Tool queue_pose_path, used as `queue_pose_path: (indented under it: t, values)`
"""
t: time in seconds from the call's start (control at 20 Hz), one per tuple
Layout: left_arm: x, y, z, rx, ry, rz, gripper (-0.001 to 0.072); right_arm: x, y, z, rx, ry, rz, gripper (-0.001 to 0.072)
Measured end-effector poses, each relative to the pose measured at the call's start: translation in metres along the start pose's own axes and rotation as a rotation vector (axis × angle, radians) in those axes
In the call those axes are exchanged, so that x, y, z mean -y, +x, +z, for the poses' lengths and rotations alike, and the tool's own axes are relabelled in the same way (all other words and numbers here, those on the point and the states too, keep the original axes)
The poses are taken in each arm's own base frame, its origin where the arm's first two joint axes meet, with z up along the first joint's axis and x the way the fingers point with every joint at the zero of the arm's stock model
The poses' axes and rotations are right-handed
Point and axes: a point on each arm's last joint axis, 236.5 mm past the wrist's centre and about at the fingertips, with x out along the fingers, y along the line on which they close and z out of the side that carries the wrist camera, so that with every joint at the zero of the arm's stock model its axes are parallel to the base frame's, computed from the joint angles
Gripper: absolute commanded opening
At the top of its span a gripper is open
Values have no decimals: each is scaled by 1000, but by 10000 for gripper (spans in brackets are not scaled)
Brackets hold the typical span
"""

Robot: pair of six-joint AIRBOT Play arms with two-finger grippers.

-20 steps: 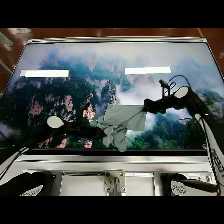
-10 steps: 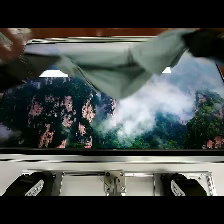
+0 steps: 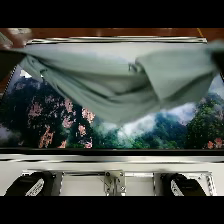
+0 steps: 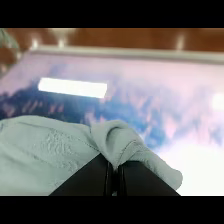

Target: Fold the shirts.

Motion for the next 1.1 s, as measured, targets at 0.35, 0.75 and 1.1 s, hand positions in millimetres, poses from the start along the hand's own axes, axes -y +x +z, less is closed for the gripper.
queue_pose_path:
  t: [0.35,0.75,1.1]
  values:
    - [-52,-5,-88,-342,-64,184,33,11,16,-146,-573,233,-16,57]
    - [-121,43,-131,-423,-225,284,34,49,96,-230,-738,436,-78,57]
    - [-195,159,-176,-449,-459,248,36,117,233,-275,-723,587,-178,58]
